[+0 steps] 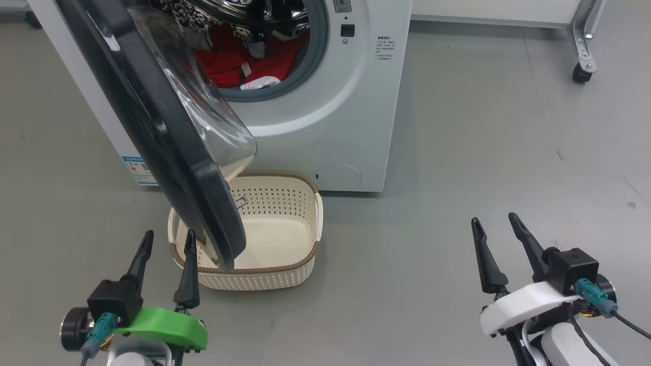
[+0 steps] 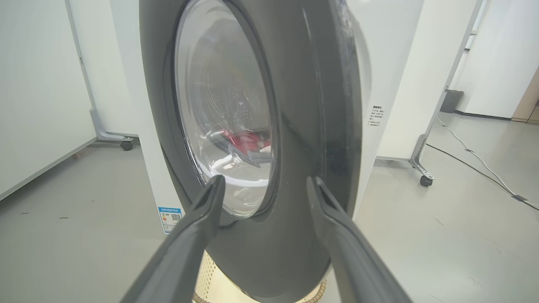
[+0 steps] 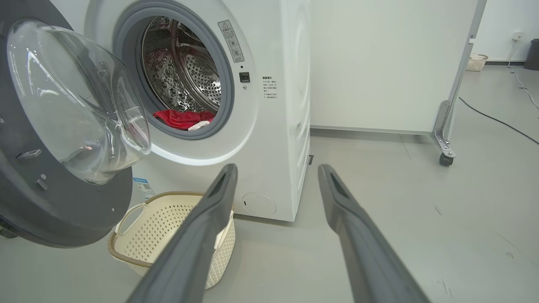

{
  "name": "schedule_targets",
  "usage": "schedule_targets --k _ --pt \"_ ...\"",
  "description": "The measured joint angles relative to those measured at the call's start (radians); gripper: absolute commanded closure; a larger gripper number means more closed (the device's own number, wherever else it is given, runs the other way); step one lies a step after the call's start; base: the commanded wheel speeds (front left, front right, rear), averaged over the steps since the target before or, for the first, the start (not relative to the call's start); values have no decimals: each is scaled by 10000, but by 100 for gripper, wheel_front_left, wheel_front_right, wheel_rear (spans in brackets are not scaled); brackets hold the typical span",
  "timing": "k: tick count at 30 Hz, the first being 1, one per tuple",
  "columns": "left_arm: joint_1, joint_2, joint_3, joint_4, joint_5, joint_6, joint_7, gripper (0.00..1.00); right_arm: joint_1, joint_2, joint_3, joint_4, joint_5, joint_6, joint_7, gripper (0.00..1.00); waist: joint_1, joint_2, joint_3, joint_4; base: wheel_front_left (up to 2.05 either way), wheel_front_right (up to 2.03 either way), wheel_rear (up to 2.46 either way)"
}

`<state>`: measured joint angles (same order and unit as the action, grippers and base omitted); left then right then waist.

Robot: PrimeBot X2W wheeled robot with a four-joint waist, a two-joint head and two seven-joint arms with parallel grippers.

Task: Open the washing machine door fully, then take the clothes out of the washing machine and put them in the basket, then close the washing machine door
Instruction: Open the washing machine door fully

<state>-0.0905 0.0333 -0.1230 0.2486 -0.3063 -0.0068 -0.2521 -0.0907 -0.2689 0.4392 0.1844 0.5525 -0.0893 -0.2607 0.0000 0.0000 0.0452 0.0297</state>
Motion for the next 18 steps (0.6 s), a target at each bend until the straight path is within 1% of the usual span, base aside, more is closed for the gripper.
schedule_targets --k 12,18 --pt "56 0 -36 6 0 0 0 0 178 205 -305 -48 -217 96 0 0 0 0 77 -31 0 0 0" --pt "56 0 -36 8 0 0 0 0 192 330 -420 -50 -416 203 0 0 0 0 93 -34 0 0 0"
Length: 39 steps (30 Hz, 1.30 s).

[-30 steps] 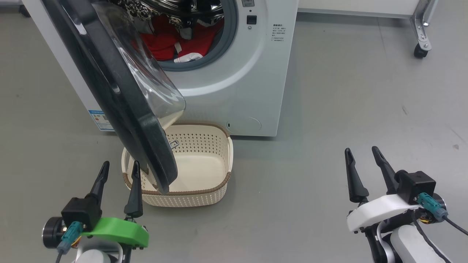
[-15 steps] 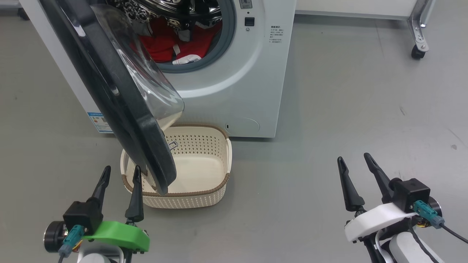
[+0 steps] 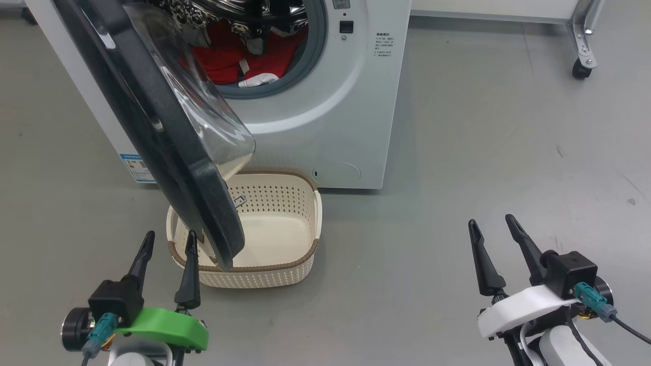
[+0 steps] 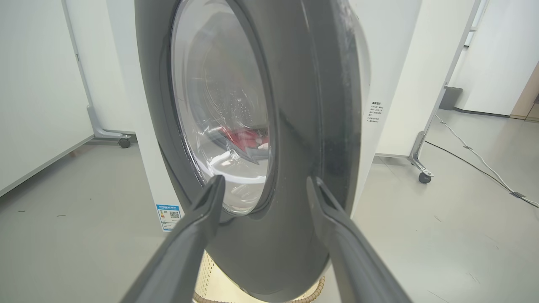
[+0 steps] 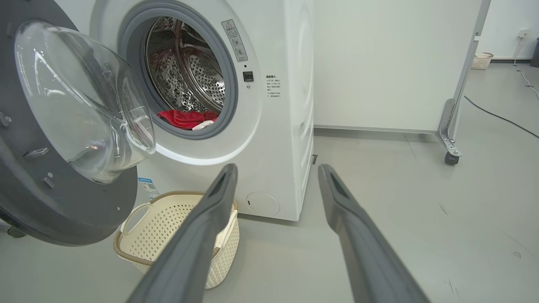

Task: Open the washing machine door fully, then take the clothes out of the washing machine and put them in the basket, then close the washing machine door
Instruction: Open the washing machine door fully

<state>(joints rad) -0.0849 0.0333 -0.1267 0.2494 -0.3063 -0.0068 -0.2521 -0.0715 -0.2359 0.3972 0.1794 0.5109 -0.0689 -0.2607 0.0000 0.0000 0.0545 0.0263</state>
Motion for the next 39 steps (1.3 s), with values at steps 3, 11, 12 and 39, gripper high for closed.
schedule_targets --k 3,11,12,39 --pt "0 0 2 0 0 0 0 0 12 56 -50 0 -46 61 0 0 0 0 -13 -4 0 0 0" --pt "3 0 4 69 0 0 0 0 176 190 -194 2 -171 169 0 0 0 0 -67 -15 0 0 0" --pt "8 0 4 86 0 0 0 0 185 197 -213 4 -199 176 0 0 1 0 -73 -17 0 0 0" --pt "27 0 -59 343 -15 -86 0 100 245 548 -702 46 -493 502 0 0 0 0 21 -23 0 0 0"
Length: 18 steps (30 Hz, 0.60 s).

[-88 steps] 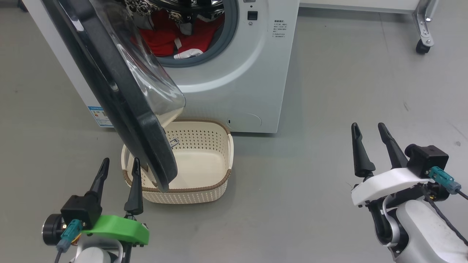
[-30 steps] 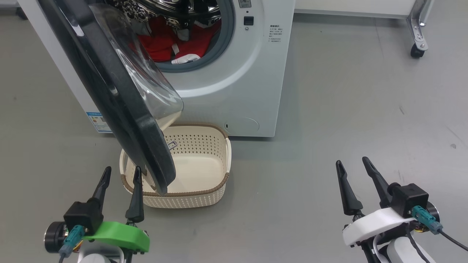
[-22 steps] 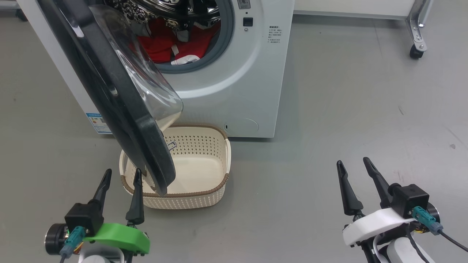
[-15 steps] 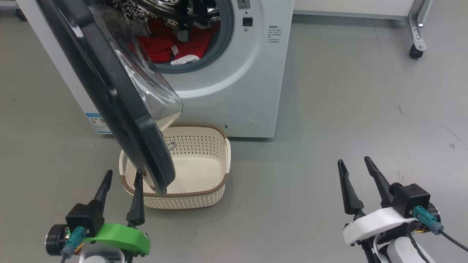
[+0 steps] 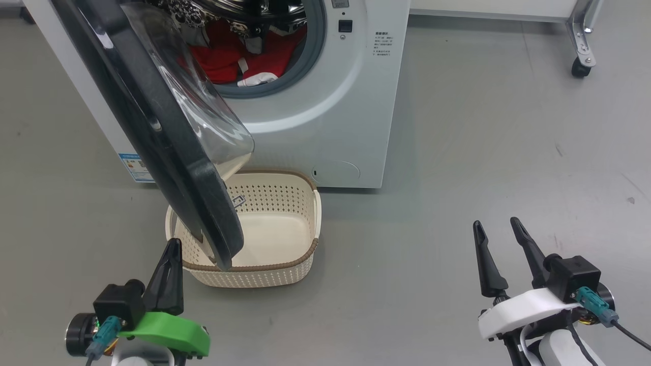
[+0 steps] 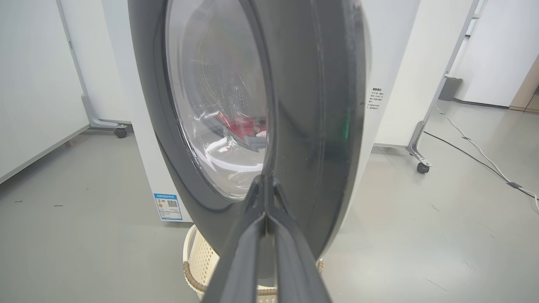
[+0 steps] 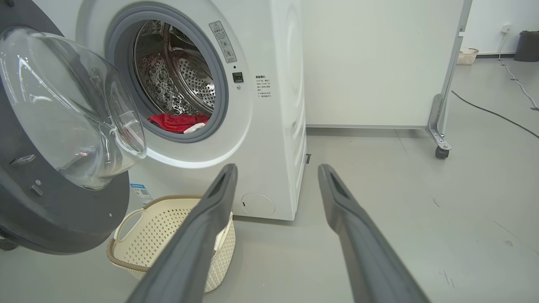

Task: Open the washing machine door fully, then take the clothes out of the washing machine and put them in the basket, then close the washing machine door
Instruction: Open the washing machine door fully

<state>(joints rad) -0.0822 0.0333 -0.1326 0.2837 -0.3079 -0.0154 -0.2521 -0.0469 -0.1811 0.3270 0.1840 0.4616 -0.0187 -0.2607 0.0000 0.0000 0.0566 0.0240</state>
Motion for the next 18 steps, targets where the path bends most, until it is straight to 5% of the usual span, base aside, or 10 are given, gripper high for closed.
schedule_targets --k 18 --pt "-69 -2 548 -539 -2 0 0 100 110 326 -314 84 -199 267 0 0 0 0 31 5 0 0 0"
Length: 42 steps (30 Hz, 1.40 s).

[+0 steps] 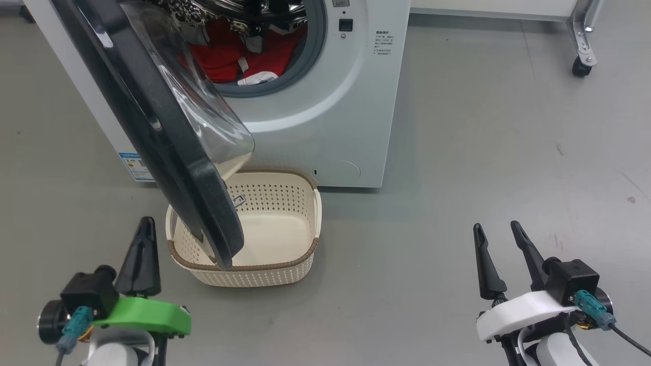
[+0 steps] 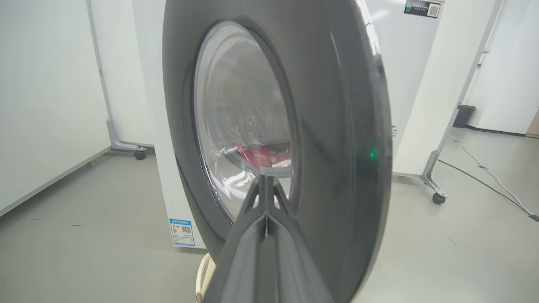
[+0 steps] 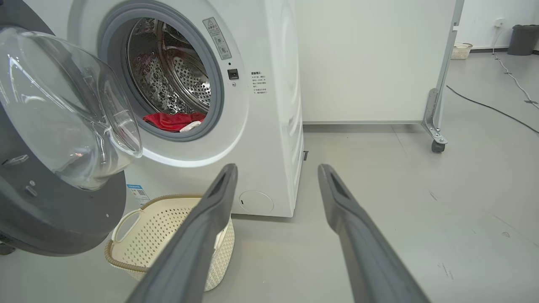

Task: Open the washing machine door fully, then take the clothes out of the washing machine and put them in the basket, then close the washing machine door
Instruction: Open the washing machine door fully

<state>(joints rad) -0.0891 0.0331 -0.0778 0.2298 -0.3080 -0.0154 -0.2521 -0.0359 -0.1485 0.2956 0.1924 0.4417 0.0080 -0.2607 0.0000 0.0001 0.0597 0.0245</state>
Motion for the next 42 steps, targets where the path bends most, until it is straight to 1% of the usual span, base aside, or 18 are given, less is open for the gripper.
schedule_targets --k 3,6,15,16,19,21,29,31,39,42 --pt "-248 44 240 -445 42 2 0 100 3 36 -38 29 -48 13 0 0 0 0 -2 13 0 0 0" --pt "-720 303 401 -938 407 4 -2 100 4 86 -65 58 -79 86 0 0 0 0 -10 26 0 0 0" --pt "-2033 633 761 -2385 562 -2 -52 100 4 226 -127 153 -222 222 0 0 0 0 -82 0 0 0 0" --pt "-2033 633 761 -2385 562 -2 -52 100 4 226 -127 153 -222 222 0 0 0 0 -82 0 0 0 0" --pt "-2525 757 732 -2830 662 -178 -58 100 4 226 -155 213 -253 332 0 0 0 0 -117 -39 0 0 0" --pt "-2720 775 692 -3001 746 -236 -58 100 4 226 -196 234 -303 337 0 0 0 0 -130 -60 0 0 0" --pt "-3203 773 284 -3381 800 -353 -54 100 4 311 -276 261 -328 360 0 0 0 0 -146 -144 0 0 0" --pt "-3212 763 130 -3432 809 -416 -12 100 4 345 -303 274 -364 420 0 0 0 0 -145 -165 0 0 0" --pt "-3201 662 -667 -3258 823 -610 581 100 4 449 -357 326 -430 443 0 0 0 0 -135 -262 0 0 0" --pt "-3128 564 -1030 -3007 823 -665 798 100 4 489 -368 339 -497 523 0 0 0 0 -136 -304 0 0 0"
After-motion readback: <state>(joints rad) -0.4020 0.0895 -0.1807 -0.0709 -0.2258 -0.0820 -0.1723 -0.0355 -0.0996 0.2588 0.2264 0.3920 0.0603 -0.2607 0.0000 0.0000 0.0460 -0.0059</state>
